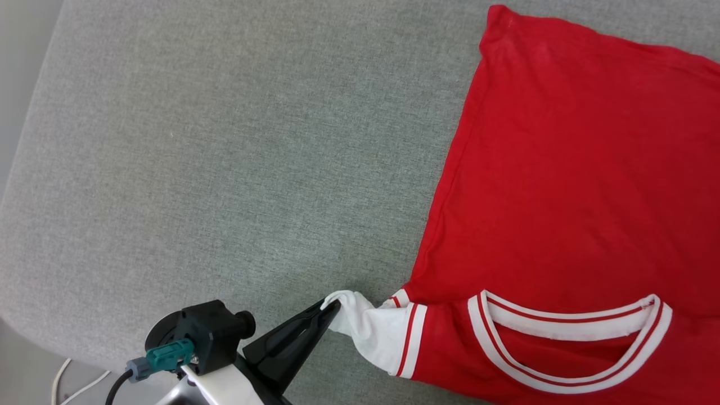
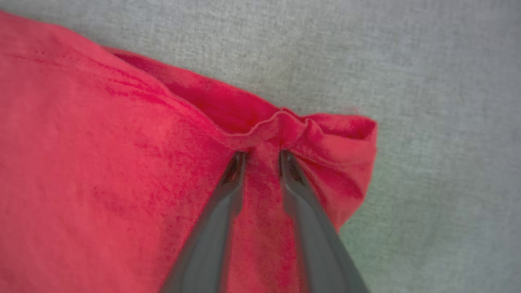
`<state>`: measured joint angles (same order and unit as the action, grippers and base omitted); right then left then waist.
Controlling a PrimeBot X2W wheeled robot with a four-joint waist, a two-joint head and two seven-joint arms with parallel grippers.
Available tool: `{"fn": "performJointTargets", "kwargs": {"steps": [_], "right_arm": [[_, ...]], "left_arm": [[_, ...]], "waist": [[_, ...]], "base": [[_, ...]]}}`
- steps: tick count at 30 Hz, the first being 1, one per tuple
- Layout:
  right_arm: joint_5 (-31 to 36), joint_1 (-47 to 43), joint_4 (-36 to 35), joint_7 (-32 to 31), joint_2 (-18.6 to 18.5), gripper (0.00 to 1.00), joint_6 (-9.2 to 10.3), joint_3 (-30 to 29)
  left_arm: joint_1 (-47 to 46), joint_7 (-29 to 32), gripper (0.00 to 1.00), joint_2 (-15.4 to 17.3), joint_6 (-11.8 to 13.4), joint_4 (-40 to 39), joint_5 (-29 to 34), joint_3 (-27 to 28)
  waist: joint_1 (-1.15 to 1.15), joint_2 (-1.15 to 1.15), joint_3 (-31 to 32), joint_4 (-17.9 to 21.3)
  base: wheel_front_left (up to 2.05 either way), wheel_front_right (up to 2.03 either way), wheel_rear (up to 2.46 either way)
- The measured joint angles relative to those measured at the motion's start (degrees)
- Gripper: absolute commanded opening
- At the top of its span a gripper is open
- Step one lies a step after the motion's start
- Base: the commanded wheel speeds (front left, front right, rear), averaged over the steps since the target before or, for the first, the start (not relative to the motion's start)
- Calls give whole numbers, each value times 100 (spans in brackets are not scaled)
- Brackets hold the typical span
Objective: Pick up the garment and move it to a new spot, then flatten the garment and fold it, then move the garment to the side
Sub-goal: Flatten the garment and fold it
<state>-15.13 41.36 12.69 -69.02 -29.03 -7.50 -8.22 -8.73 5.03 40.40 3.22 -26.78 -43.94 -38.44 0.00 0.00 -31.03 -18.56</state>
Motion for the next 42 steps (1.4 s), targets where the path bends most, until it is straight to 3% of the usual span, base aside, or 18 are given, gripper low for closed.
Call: {"fn": "performJointTargets", "kwargs": {"steps": [10, 16, 25, 35, 42], "right_arm": [[-135, -759, 127, 321, 178, 0, -1, 3], [-416, -1551, 70, 556, 91, 0, -1, 16], [-832, -3013, -459, 754, 77, 0, -1, -379], [-983, -4503, -1072, 876, 598, 0, -1, -804], [-994, -4856, -1125, 1051, 879, 0, -1, -695]], "left_arm": [[152, -71, 0, 18, 85, 145, -159, 63], [338, -129, 0, 147, 212, 250, -164, 137], [724, -275, 0, 166, 436, 361, -277, 181], [948, -568, 0, 78, 588, 638, -431, 354], [950, -732, 0, -98, 621, 806, -472, 379]], "waist": [[0, 0, 580, 339], [0, 0, 1064, 700], [-2, 0, 1779, 1257], [-2, 0, 2285, 1692], [-2, 0, 2442, 1837]], "base": [[0, 0, 0], [0, 0, 0], [0, 0, 0], [0, 0, 0], [0, 0, 0]]}}
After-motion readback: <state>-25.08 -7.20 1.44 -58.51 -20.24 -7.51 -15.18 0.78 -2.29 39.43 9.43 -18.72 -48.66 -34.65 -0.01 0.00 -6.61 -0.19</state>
